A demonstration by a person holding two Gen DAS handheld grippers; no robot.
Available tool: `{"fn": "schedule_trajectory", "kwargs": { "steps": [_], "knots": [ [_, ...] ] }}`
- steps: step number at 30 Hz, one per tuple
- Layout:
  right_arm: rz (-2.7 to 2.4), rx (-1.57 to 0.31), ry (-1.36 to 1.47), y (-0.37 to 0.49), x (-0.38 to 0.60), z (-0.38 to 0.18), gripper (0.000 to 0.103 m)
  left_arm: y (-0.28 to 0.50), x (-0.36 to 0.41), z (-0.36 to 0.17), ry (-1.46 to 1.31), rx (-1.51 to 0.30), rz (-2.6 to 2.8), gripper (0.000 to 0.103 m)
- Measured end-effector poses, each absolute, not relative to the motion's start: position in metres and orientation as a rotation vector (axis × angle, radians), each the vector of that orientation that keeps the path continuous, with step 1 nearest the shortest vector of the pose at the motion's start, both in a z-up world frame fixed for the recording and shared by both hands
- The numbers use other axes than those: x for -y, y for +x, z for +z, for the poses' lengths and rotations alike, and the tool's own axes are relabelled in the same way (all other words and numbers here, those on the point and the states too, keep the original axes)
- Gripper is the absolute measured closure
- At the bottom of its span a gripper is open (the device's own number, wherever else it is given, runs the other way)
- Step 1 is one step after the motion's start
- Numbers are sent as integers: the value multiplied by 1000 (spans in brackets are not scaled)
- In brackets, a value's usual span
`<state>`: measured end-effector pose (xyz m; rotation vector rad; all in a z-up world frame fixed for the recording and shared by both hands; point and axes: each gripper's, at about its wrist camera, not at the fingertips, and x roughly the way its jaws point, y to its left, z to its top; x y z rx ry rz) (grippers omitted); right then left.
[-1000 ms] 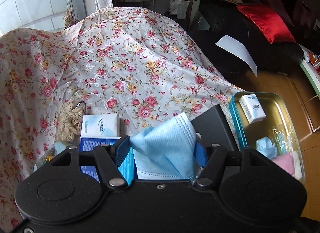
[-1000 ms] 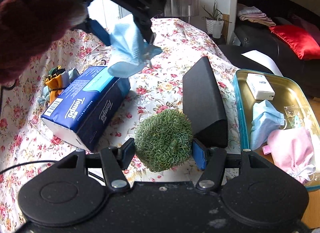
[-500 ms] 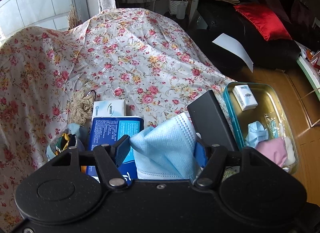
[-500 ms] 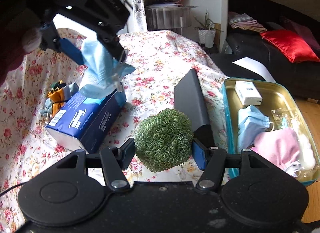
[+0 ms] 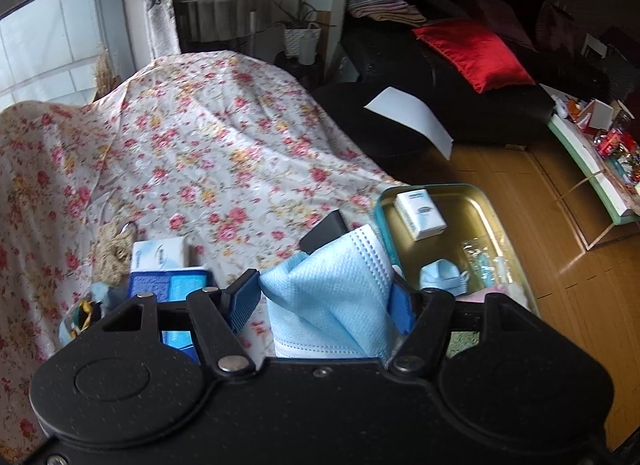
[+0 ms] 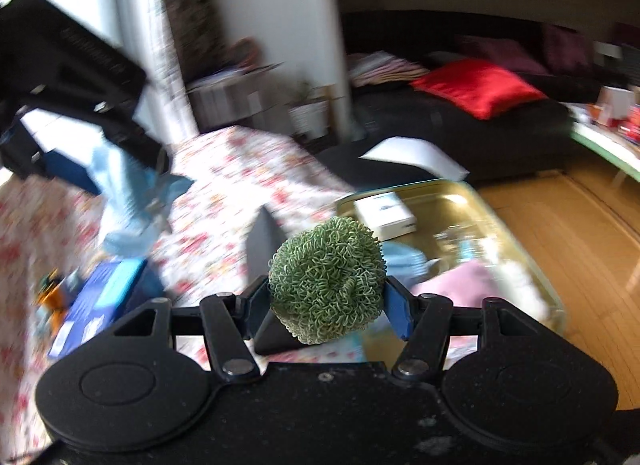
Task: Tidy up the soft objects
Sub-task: 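Carry the scrubber and mask over the gold tray and open both tools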
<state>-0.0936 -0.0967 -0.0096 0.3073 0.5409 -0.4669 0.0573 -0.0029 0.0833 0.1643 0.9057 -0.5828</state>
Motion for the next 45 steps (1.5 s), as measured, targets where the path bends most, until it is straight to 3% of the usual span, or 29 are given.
{"fn": "schedule_trajectory", "kwargs": {
  "steps": [18,35,40,45],
  "knots": [
    [-826,-470,450,-87,205,-12,43,57,88,73,199,-909,-668,41],
    [-809,-480,482,-75,229,-20,43,82,159,42,252,-928,-641,41],
    [-804,-519,505,-67,234,-25,43,87,176,33,267,-914,-639,26],
    [-796,-544,506,-62,235,-28,43,91,181,24,255,-934,-625,24]
  ]
}}
